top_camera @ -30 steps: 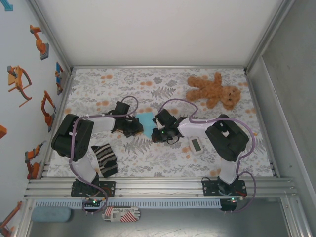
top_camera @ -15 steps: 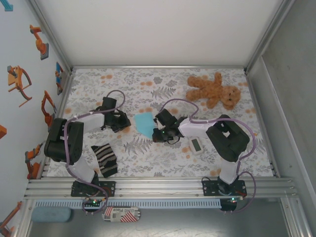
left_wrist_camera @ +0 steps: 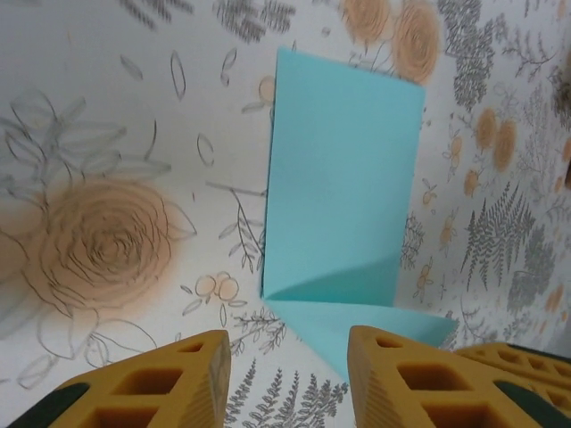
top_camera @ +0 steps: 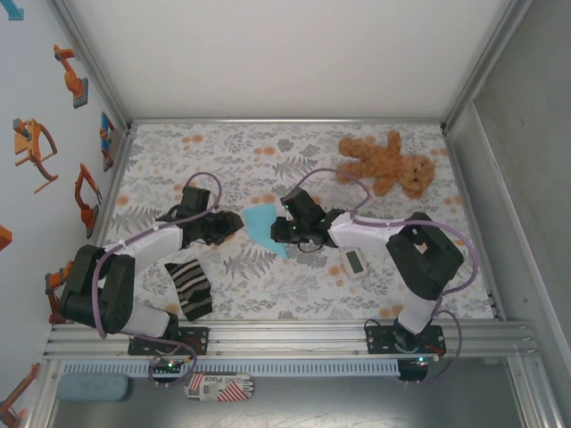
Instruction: Fold a paper plane with a square sheet of paper (pick it up from the middle)
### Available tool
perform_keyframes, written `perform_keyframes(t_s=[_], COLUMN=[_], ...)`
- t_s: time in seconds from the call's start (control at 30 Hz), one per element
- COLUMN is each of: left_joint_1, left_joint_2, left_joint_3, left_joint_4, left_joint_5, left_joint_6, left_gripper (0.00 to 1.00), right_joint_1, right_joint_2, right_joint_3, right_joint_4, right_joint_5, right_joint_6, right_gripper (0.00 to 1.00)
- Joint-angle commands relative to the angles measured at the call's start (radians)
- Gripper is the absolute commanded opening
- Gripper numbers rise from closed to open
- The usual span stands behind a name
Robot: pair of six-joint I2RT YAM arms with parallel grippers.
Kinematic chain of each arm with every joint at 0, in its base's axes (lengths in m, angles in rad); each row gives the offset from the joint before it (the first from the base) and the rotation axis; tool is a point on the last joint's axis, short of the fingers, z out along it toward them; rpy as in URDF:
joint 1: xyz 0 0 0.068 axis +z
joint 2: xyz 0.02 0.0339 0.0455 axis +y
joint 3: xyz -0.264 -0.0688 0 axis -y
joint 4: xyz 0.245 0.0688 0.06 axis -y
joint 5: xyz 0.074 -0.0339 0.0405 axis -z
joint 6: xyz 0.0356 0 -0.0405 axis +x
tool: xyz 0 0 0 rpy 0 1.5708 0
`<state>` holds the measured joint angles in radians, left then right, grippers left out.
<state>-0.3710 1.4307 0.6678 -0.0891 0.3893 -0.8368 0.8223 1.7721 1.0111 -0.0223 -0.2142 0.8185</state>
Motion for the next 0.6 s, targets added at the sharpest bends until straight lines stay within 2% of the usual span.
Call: perform_keyframes(t_s=[0.0,0.33,0.57], left_joint_1=[-0.019,-0.053,-0.057], left_joint_2=[0.010,0.111,0.148], left_joint_3=[-0.019,-0.025,0.008], left_joint_4=[0.111,0.225,0.148], left_joint_5=[0.047,0.089,0.057], left_joint_6=[-0.100,-0.172,-0.166], left_gripper=[0.42,0.46,0.46], right_joint_1=[-0.002,-0.021,-0.026], right_joint_2=[0.057,0.137,0.162], right_joint_3=[0.036,0.057,0.047], right_joint_4=[0.036,-0.008,-0.019], right_joint_5=[0.058,0.061,0.055], right_joint_6=[0.083,0.084,0.085], right_gripper=[0.12,0.12,0.13])
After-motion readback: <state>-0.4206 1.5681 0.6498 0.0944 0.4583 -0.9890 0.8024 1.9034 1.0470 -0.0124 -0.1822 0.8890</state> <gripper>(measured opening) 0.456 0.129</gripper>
